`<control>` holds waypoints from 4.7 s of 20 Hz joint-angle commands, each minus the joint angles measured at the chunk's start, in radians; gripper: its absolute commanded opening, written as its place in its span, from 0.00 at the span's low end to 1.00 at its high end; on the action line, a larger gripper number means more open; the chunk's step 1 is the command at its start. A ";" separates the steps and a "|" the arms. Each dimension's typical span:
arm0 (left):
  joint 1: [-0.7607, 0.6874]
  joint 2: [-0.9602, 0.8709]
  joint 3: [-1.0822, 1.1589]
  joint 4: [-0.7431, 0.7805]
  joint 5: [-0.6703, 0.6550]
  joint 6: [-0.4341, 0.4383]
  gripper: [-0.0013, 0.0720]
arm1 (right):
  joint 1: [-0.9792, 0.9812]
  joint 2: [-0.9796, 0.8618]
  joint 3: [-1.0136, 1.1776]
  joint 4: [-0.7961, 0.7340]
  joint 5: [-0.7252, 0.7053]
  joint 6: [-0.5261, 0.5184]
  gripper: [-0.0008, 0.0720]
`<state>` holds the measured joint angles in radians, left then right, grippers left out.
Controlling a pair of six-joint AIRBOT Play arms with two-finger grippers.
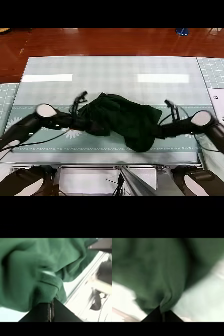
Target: Fold the shirts.
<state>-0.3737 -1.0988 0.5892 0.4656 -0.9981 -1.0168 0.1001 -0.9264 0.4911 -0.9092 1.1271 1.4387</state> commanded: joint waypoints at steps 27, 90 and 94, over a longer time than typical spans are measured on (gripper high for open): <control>0.728 0.492 1.025 0.732 -0.621 -0.332 0.04 | 0.013 0.217 1.107 -0.852 0.571 0.087 0.06; 0.536 0.495 0.061 0.539 -0.216 -0.203 0.04 | 0.224 -0.048 0.087 0.426 -0.617 0.017 0.06; 0.537 0.495 0.289 0.564 -0.216 -0.199 0.04 | 0.062 0.183 0.353 0.266 -0.399 0.012 0.06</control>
<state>0.1619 -0.6052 0.7448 1.0092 -1.2175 -1.2255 0.2558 -0.8806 0.6834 -0.5411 0.5755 1.4883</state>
